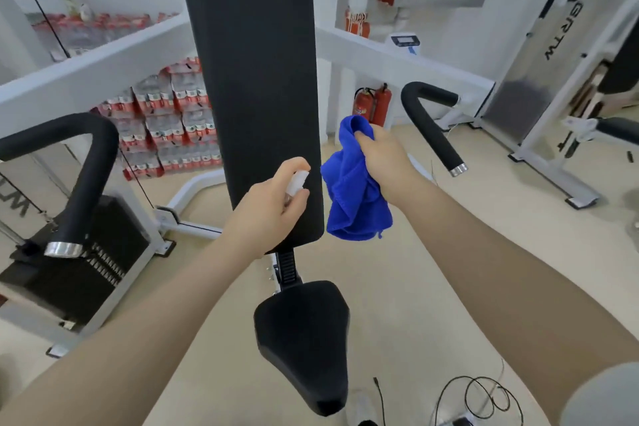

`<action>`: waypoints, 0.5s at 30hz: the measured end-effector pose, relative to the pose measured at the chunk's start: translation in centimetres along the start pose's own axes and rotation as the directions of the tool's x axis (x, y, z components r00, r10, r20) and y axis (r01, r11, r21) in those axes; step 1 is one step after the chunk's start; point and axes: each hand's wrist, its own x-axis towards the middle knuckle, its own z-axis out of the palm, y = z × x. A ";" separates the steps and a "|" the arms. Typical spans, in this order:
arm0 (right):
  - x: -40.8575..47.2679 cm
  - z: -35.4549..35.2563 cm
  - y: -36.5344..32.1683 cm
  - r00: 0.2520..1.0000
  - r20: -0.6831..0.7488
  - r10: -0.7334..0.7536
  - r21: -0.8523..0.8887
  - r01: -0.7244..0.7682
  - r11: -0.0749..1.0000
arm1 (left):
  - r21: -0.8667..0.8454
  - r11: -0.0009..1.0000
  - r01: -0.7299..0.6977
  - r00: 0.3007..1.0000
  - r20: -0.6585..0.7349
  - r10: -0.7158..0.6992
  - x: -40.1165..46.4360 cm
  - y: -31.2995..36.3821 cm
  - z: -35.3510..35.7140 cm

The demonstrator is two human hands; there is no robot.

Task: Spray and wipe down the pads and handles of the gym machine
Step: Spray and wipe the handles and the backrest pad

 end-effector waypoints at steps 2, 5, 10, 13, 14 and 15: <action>2.0 -3.1 -0.4 0.998 -0.034 -0.050 -0.048 0.048 0.998 | 0.026 0.999 -0.031 0.999 -0.019 0.031 2.5 2.0 1.9; 5.1 -7.3 -1.4 0.995 -0.056 -0.078 -0.035 0.076 0.996 | 0.031 0.998 -0.055 0.998 -0.034 0.056 6.5 4.5 4.3; 13.3 -16.1 -1.4 0.989 -0.147 -0.008 -0.029 0.003 1.000 | 0.017 0.999 -0.037 0.996 -0.086 0.038 15.6 8.6 9.1; 17.6 -20.2 0.8 0.986 -0.163 -0.026 -0.232 -0.013 0.973 | 0.022 0.999 -0.023 0.995 -0.096 0.025 20.4 10.1 11.2; 18.7 -21.1 1.6 0.987 -0.159 -0.039 -0.303 -0.011 0.953 | 0.027 0.999 -0.019 0.994 -0.104 0.022 21.7 10.4 11.6; 19.8 -22.0 2.3 0.987 -0.150 -0.054 -0.357 -0.003 0.934 | 0.037 0.999 -0.016 0.994 -0.110 0.020 22.9 10.9 12.0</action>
